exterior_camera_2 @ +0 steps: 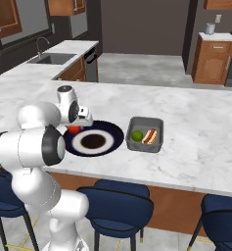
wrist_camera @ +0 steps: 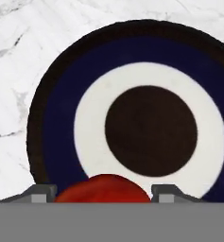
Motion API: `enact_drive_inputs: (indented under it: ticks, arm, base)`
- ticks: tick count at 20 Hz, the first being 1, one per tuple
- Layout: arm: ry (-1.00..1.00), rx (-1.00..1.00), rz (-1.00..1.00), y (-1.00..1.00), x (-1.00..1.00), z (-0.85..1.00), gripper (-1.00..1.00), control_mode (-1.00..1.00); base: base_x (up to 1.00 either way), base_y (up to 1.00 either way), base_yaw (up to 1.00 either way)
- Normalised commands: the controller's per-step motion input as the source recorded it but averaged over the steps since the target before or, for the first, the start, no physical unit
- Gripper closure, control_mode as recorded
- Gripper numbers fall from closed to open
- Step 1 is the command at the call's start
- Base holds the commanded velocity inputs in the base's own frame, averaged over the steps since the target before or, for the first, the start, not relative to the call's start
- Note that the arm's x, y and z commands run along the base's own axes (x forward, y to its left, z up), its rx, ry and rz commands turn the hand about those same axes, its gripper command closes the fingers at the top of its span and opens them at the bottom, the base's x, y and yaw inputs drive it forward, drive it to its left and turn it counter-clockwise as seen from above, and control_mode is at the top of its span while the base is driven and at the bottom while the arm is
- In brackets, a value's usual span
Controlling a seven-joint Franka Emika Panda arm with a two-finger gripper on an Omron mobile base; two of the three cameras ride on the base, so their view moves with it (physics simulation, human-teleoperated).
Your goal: Place one cooked food and one vegetable from the large plate to each tupperware container.
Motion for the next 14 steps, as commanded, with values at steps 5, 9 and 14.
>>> enact_drive_inputs:
  ticks: [5,9,14]
  arm:
    - [0.21,-0.09,0.0,-0.23,-0.85,0.69,1.0,-1.0]
    - [0.13,0.0,0.0,-0.37,-0.98,0.65,1.0,-1.0]
    - [-0.04,0.0,-0.01,-0.34,-1.0,0.23,1.0,-1.0]
  base:
    - [0.0,0.0,0.0]
    - [0.0,0.0,0.0]
    - [0.0,0.0,0.0]
